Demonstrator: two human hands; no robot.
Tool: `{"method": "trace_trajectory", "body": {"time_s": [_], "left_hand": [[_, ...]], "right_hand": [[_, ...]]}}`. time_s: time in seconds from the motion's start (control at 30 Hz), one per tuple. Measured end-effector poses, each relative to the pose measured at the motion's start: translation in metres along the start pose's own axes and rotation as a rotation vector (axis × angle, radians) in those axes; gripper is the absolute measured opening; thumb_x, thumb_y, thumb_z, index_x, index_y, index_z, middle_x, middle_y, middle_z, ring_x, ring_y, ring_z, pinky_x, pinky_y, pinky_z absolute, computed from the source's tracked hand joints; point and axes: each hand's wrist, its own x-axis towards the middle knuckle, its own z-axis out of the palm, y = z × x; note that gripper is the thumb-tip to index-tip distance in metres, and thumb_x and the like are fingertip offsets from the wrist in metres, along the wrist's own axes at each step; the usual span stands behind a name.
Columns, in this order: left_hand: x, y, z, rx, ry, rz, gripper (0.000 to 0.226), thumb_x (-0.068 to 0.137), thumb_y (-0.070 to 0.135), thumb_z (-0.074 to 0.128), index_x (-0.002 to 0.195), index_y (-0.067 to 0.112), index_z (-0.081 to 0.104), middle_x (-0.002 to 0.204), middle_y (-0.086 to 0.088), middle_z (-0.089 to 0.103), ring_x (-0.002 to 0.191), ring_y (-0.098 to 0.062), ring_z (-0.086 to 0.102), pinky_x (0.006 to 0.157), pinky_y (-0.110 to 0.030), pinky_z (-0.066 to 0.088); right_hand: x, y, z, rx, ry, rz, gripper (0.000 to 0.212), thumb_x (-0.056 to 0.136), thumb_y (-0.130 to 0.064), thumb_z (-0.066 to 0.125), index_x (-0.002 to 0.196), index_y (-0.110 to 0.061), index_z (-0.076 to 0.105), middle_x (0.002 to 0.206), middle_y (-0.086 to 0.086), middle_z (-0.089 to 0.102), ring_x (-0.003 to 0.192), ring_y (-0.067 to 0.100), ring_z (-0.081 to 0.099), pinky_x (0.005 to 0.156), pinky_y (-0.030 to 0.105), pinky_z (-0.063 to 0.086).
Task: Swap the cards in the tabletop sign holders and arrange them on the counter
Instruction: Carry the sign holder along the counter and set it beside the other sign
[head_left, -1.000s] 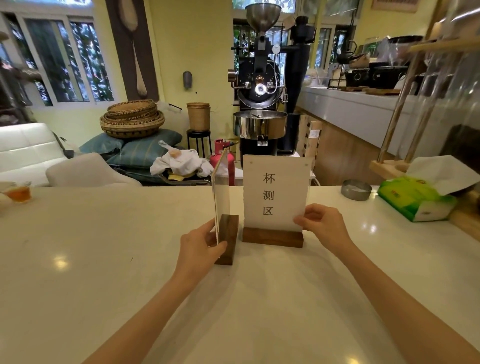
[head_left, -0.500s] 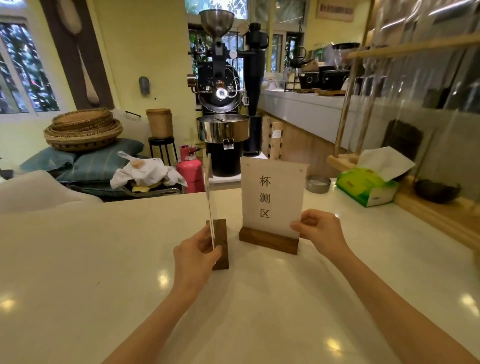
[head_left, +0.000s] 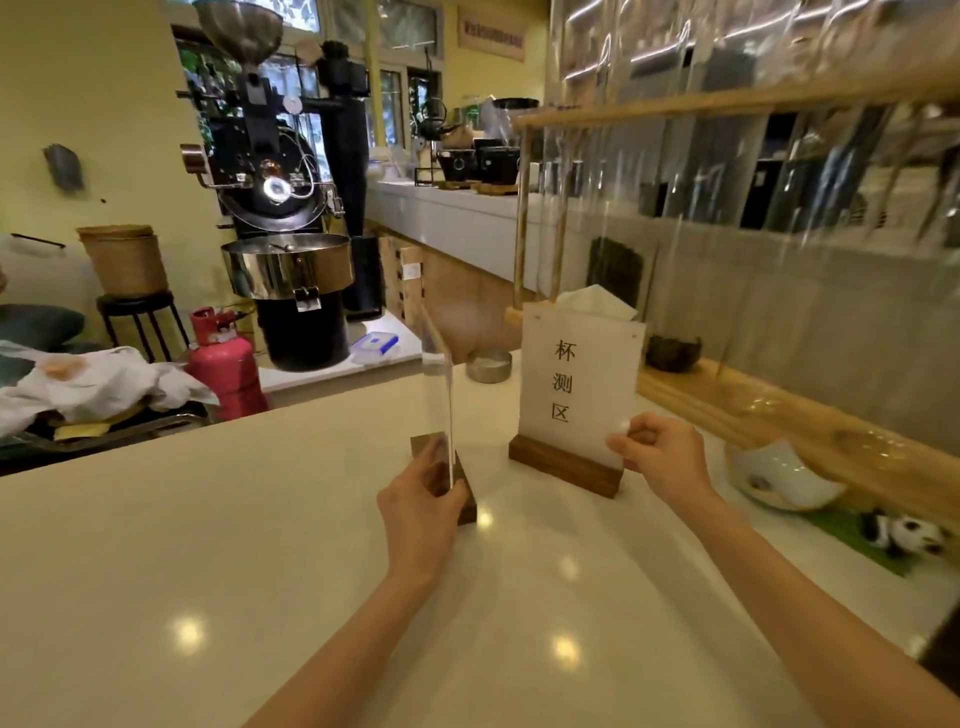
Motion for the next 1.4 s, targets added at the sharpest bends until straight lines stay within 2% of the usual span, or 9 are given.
{"method": "trace_trajectory", "body": {"time_s": [0.23, 0.33, 0.5, 0.63, 0.77, 1.03, 1.2, 1.33, 1.4], "left_hand": [[0.020, 0.007, 0.086, -0.025, -0.053, -0.007, 0.042, 0.074, 0.006, 0.063, 0.112, 0.021, 0.060, 0.081, -0.002, 0.070, 0.073, -0.013, 0.064, 0.059, 0.004, 0.039], [0.024, 0.014, 0.118, -0.028, -0.070, -0.008, 0.040, 0.075, 0.008, 0.063, 0.112, 0.022, 0.059, 0.087, -0.004, 0.071, 0.072, -0.013, 0.065, 0.057, 0.004, 0.037], [0.026, 0.029, 0.165, -0.097, -0.090, -0.033, 0.047, 0.075, 0.002, 0.060, 0.120, 0.014, 0.053, 0.090, 0.001, 0.065, 0.072, -0.007, 0.059, 0.057, 0.008, 0.035], [0.026, 0.040, 0.191, -0.076, -0.105, -0.012, 0.049, 0.077, 0.000, 0.059, 0.124, 0.011, 0.048, 0.096, -0.014, 0.068, 0.061, -0.005, 0.053, 0.051, 0.008, 0.035], [0.026, 0.045, 0.212, -0.076, -0.095, -0.033, 0.052, 0.076, 0.001, 0.061, 0.125, 0.012, 0.047, 0.103, -0.016, 0.068, 0.072, -0.013, 0.059, 0.052, 0.008, 0.036], [0.023, 0.055, 0.245, -0.098, -0.091, -0.029, 0.051, 0.079, 0.008, 0.061, 0.127, 0.014, 0.045, 0.119, -0.011, 0.063, 0.096, -0.018, 0.061, 0.084, -0.027, 0.051], [0.026, 0.058, 0.258, -0.075, -0.094, -0.047, 0.056, 0.077, 0.007, 0.063, 0.129, 0.015, 0.042, 0.122, -0.011, 0.060, 0.095, -0.011, 0.056, 0.083, -0.023, 0.046], [0.025, 0.059, 0.269, -0.096, -0.088, -0.073, 0.058, 0.077, 0.007, 0.063, 0.130, 0.017, 0.039, 0.116, -0.013, 0.063, 0.095, -0.023, 0.062, 0.085, -0.041, 0.055], [0.024, 0.061, 0.273, -0.082, -0.066, -0.085, 0.058, 0.078, 0.007, 0.062, 0.130, 0.016, 0.039, 0.117, -0.012, 0.063, 0.096, -0.023, 0.061, 0.086, -0.039, 0.055]], "right_hand": [[0.047, 0.016, -0.029, -0.022, 0.076, 0.063, 0.008, 0.076, -0.005, 0.068, 0.077, -0.010, 0.062, 0.087, 0.013, 0.067, 0.084, 0.029, 0.063, 0.080, 0.047, 0.053], [0.069, 0.021, -0.035, -0.047, 0.119, 0.057, 0.027, 0.074, -0.004, 0.070, 0.060, -0.018, 0.052, 0.077, 0.013, 0.061, 0.073, 0.025, 0.057, 0.067, 0.036, 0.045], [0.091, 0.025, -0.045, -0.129, 0.136, 0.040, 0.009, 0.075, -0.003, 0.070, 0.078, -0.003, 0.061, 0.075, 0.013, 0.059, 0.073, 0.023, 0.056, 0.066, 0.033, 0.045], [0.100, 0.029, -0.052, -0.145, 0.149, 0.033, 0.009, 0.076, -0.005, 0.069, 0.076, -0.004, 0.061, 0.072, 0.011, 0.058, 0.070, 0.021, 0.054, 0.061, 0.027, 0.038], [0.107, 0.036, -0.061, -0.129, 0.188, 0.040, 0.008, 0.076, -0.007, 0.069, 0.077, -0.004, 0.062, 0.077, 0.016, 0.064, 0.071, 0.023, 0.057, 0.064, 0.028, 0.040], [0.110, 0.042, -0.065, -0.211, 0.261, -0.027, 0.007, 0.078, -0.006, 0.067, 0.073, -0.007, 0.062, 0.072, 0.009, 0.060, 0.068, 0.021, 0.055, 0.056, 0.025, 0.040], [0.110, 0.041, -0.063, -0.229, 0.271, -0.029, 0.004, 0.079, -0.007, 0.066, 0.078, -0.005, 0.063, 0.077, 0.011, 0.063, 0.071, 0.021, 0.056, 0.063, 0.028, 0.041], [0.112, 0.036, -0.071, -0.281, 0.239, -0.047, 0.003, 0.077, -0.005, 0.067, 0.076, -0.002, 0.066, 0.079, 0.013, 0.065, 0.071, 0.018, 0.054, 0.063, 0.027, 0.040], [0.112, 0.035, -0.073, -0.289, 0.229, -0.051, 0.005, 0.076, -0.005, 0.068, 0.075, -0.001, 0.066, 0.080, 0.013, 0.066, 0.072, 0.017, 0.054, 0.063, 0.026, 0.039]]}}
